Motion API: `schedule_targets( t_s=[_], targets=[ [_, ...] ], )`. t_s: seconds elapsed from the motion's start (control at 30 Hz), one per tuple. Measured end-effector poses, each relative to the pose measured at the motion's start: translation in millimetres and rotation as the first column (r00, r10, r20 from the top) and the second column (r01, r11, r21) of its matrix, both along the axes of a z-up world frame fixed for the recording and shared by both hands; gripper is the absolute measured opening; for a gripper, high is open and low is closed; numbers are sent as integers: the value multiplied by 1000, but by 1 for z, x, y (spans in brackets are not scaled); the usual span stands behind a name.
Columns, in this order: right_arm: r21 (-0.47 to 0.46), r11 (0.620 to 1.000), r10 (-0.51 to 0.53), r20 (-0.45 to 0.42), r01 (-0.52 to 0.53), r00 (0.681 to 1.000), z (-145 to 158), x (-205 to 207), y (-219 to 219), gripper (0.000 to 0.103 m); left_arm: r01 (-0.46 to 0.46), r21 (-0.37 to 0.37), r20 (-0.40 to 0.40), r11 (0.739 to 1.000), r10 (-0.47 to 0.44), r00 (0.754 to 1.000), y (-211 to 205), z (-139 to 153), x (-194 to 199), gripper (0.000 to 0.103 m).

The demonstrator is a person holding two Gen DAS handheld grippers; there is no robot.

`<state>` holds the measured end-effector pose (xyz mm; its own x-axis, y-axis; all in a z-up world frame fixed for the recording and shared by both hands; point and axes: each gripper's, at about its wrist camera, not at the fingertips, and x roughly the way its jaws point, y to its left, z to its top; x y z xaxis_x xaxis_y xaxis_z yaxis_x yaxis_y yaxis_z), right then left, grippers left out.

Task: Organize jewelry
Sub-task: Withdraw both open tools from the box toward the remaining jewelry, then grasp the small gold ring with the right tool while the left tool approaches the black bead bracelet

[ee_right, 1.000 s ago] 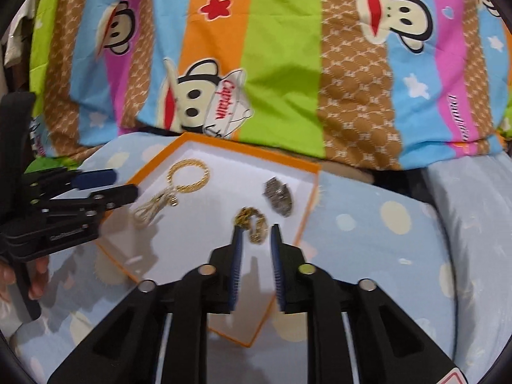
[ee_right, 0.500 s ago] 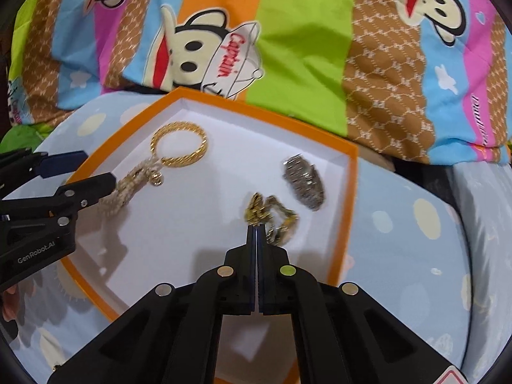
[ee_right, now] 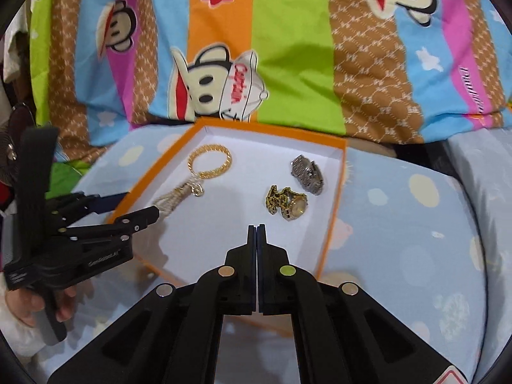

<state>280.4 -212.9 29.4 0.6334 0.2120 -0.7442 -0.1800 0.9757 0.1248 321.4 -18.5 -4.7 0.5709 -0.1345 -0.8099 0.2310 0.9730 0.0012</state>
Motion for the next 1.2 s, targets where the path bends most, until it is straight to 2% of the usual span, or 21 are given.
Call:
schedule_targets(
  t_s=[0.13, 0.33, 0.47, 0.53, 0.63, 0.8, 0.87, 0.93, 1.03, 1.2],
  targets=[
    [36, 999, -31, 49, 29, 998, 26, -45, -13, 0, -8, -79, 33, 997, 11, 999, 18, 26, -27, 47],
    [55, 996, -71, 103, 66, 992, 42, -125, -26, 1, -6, -124, 111, 992, 20, 994, 42, 65, -90, 51],
    [76, 993, -98, 90, 92, 991, 28, -174, -27, 2, 7, -113, 137, 994, 9, 991, 50, 68, -136, 56],
    [79, 991, -116, 72, 111, 991, 16, -194, -25, 3, 13, -103, 135, 995, 1, 991, 51, 60, -155, 63],
    [96, 987, -131, 41, 126, 991, -3, -215, -19, 4, 10, -98, 118, 995, 1, 993, 52, 44, -181, 66],
    [125, 985, -119, 18, 116, 993, -22, -227, -3, 8, 11, -148, 34, 989, -6, 999, 50, 14, -203, 67],
    [108, 987, -121, 20, 118, 992, -27, -227, 6, 24, 8, -141, 37, 990, -3, 999, 45, 11, -206, 70],
    [82, 990, -120, 31, 117, 992, -29, -227, 16, 31, 16, -121, 63, 993, -9, 998, 38, 12, -212, 77],
    [86, 992, -89, 18, 88, 996, -35, -224, 26, 33, 24, -101, 104, 995, -13, 995, 32, 11, -219, 80],
    [40, 993, -109, 3, 109, 994, -41, -215, 35, 39, 43, -90, 89, 995, -35, 995, 25, 3, -221, 80]
  ],
)
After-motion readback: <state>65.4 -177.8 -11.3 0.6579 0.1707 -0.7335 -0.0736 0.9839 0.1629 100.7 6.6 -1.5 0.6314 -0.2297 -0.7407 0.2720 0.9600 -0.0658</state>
